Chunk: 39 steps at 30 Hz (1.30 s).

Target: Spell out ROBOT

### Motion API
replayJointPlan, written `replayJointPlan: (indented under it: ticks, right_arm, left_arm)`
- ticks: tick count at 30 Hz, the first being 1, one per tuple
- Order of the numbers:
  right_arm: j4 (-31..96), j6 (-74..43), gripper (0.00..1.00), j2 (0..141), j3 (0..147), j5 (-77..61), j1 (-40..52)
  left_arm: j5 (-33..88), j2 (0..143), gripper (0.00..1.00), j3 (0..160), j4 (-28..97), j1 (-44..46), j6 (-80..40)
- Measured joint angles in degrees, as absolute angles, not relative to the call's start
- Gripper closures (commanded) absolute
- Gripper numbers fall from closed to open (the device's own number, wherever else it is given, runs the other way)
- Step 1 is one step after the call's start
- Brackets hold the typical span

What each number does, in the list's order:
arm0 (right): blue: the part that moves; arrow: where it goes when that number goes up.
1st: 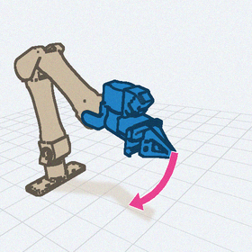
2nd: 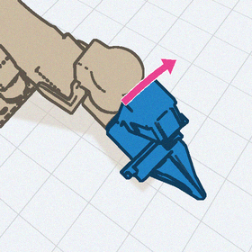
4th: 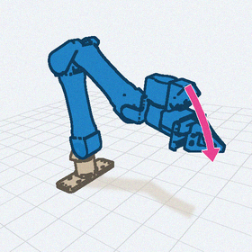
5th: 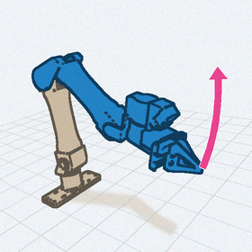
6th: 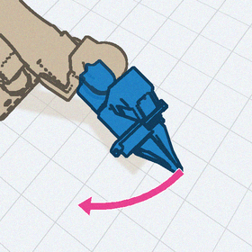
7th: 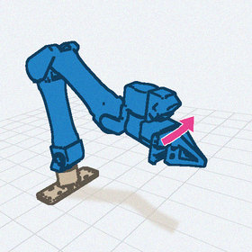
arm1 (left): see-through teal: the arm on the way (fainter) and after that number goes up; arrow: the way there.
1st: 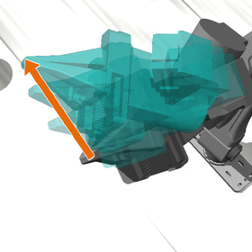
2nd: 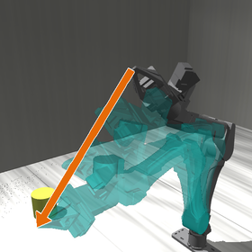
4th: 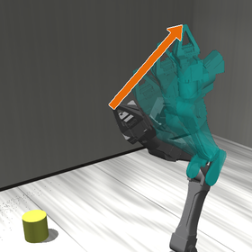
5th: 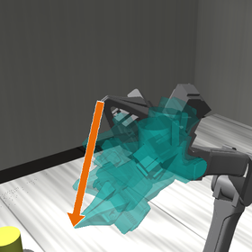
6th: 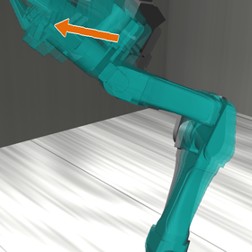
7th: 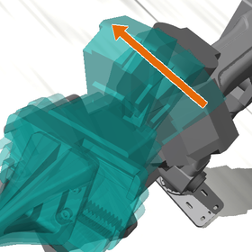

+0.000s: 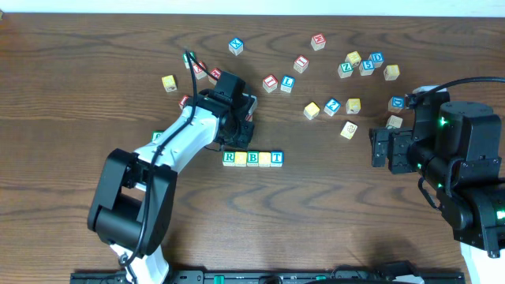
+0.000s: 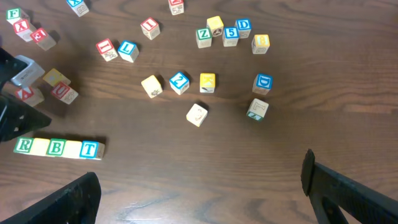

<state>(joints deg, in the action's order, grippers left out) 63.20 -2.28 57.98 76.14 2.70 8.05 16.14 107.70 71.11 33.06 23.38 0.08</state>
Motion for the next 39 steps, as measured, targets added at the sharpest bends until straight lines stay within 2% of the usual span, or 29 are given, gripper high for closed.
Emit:
replayJointPlan:
  ticks: [19,30,39]
  right_arm:
    - [63.2,-2.3,0.01,58.0,76.1,2.7,8.1]
    - [63.2,-2.3,0.01,58.0,76.1,2.5,8.1]
    - [63.3,-2.3,0.01,58.0,76.1,2.5,8.1]
  left_arm:
    - [15.4,99.5,0.93,71.1,42.4,23.4,1.4]
    - [-2.1,87.3,0.93,71.2,54.2,23.4,-1.5]
    - [-6.4,87.5,0.93,68.0,51.6,20.8,-3.7]
